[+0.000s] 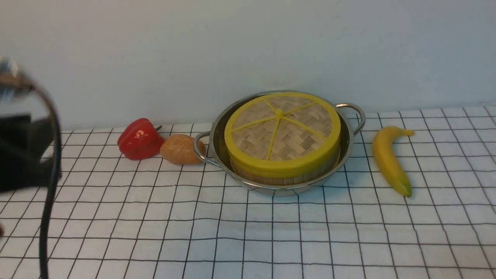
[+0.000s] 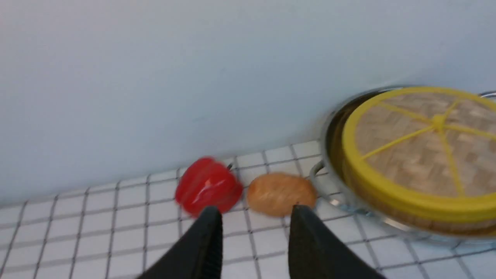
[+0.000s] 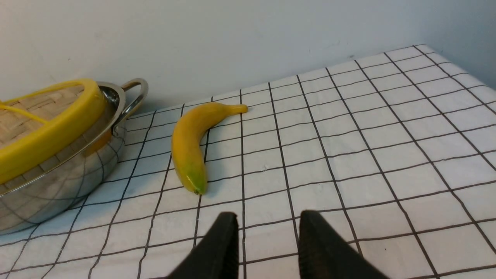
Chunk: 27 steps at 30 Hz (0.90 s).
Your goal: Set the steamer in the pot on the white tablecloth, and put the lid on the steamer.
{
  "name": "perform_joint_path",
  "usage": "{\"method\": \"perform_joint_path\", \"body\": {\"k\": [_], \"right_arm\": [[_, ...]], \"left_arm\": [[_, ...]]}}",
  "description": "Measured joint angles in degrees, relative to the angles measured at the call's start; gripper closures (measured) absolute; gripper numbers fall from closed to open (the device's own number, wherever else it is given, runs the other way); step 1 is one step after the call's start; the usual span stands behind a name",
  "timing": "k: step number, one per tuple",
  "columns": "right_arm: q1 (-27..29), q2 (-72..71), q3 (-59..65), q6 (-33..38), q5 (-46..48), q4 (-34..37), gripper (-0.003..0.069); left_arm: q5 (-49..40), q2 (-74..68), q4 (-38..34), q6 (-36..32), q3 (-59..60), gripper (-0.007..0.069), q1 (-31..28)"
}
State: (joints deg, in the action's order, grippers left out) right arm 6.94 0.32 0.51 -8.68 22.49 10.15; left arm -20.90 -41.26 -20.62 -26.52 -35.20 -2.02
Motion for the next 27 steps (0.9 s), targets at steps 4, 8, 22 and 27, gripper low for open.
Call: {"method": "perform_joint_path", "body": {"k": [4,8,22,27], "right_arm": [[0.0,0.0,0.0,0.0,0.0,0.0,0.0419],[0.0,0.0,0.0,0.0,0.0,0.0,0.0419],[0.0,0.0,0.0,-0.1,0.0,0.0,0.0419],[0.0,0.0,0.0,-0.1,0.0,0.0,0.0419]], "left_arm": [[3.2,18.9,0.1,-1.8,17.8,0.0414,-2.6],[3.7,30.8,0.1,-0.4,28.4,0.0414,-3.6],[2.7,39.6,14.5,16.0,35.6,0.0403,-4.0],[2.3,41.1,21.5,25.4,35.6,0.0384,-4.0]]}}
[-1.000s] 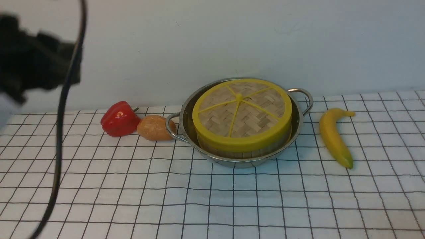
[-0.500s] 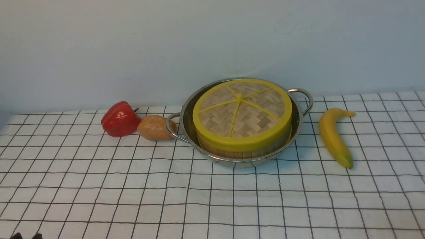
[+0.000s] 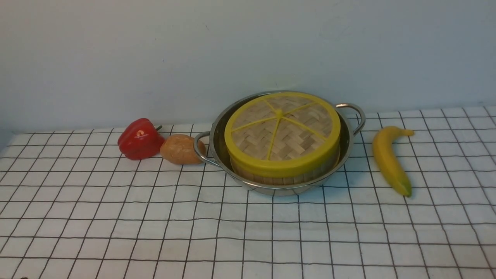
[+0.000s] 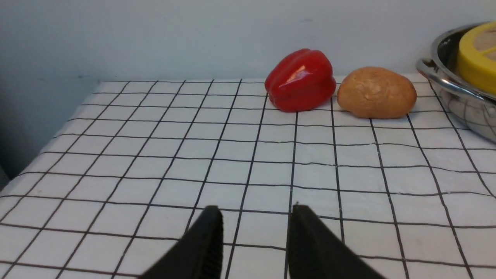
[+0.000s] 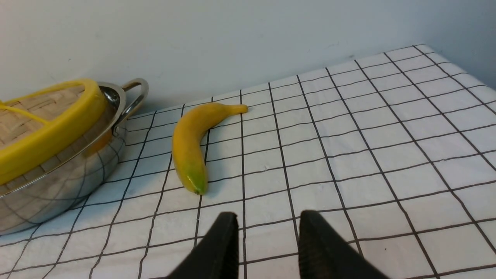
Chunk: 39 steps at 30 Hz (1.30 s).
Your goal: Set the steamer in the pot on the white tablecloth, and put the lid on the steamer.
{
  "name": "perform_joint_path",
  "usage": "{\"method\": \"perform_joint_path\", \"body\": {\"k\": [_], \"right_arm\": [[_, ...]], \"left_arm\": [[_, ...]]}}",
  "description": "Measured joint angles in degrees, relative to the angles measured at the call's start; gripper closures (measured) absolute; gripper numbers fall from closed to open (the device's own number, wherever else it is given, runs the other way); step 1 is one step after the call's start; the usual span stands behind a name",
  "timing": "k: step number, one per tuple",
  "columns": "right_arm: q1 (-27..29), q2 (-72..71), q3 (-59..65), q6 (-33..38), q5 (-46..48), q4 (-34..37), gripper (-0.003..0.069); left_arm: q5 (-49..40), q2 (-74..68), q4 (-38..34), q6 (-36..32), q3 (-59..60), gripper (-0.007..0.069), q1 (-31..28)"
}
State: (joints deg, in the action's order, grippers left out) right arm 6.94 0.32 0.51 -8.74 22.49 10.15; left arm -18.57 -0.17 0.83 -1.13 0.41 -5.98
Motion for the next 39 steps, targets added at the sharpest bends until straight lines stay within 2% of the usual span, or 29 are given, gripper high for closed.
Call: {"method": "perform_joint_path", "body": {"k": [9,39], "right_arm": [[0.0,0.0,0.0,0.0,0.0,0.0,0.0419],[0.0,0.0,0.0,0.1,0.0,0.0,0.0419]], "left_arm": [[0.1,0.1,0.9,-2.5,0.0,0.0382,0.0],[0.2,0.1,0.9,-2.9,0.0,0.0382,0.0]]}}
